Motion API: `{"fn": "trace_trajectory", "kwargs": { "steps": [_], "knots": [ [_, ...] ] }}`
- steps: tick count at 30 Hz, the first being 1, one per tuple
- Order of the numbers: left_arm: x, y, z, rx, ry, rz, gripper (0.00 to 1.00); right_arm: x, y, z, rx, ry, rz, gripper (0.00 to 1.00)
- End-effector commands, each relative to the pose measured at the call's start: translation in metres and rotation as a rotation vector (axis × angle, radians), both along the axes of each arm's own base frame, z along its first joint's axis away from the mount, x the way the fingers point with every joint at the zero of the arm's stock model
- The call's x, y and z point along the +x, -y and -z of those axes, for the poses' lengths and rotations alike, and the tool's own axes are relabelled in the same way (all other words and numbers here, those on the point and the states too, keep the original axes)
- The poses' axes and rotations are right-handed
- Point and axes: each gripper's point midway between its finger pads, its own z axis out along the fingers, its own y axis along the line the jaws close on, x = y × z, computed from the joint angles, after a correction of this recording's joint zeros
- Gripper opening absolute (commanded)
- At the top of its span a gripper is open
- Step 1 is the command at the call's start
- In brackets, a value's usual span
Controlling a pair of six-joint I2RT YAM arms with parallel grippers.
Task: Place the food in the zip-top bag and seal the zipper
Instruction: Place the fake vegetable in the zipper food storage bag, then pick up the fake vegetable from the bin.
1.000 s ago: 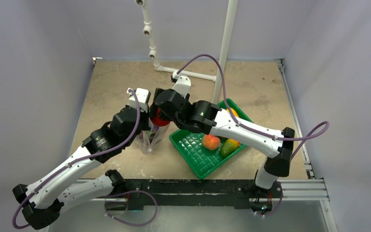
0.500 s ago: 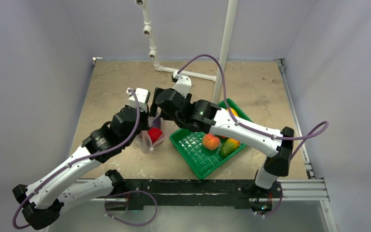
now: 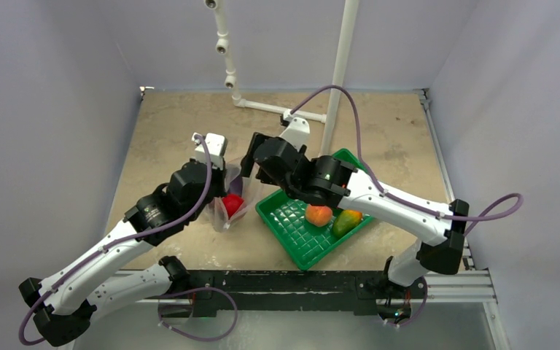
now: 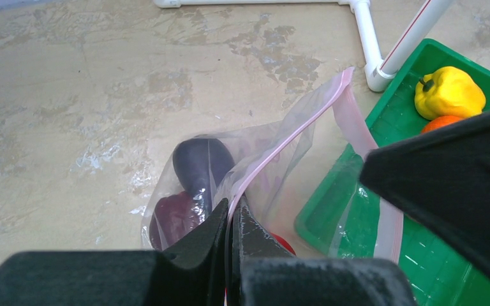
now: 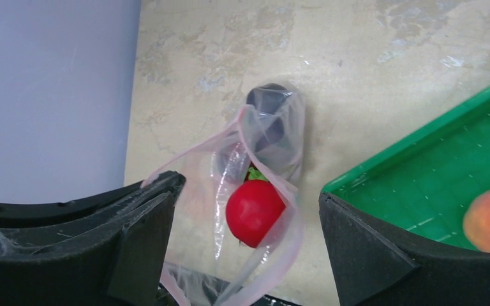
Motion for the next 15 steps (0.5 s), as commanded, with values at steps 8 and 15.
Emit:
{"fn": "trace_trajectory", "kwargs": {
  "steps": [8,15],
  "knots": [
    [0.001,0.002,0.0,0.005,0.009,0.013,0.0,0.009,0.082,0.036,-0.063,-0.067,0.225,0.83],
    [0.001,0.003,0.001,0.008,0.006,0.016,0.0,0.025,0.127,0.077,-0.144,-0.114,0.315,0.83]
  ]
}}
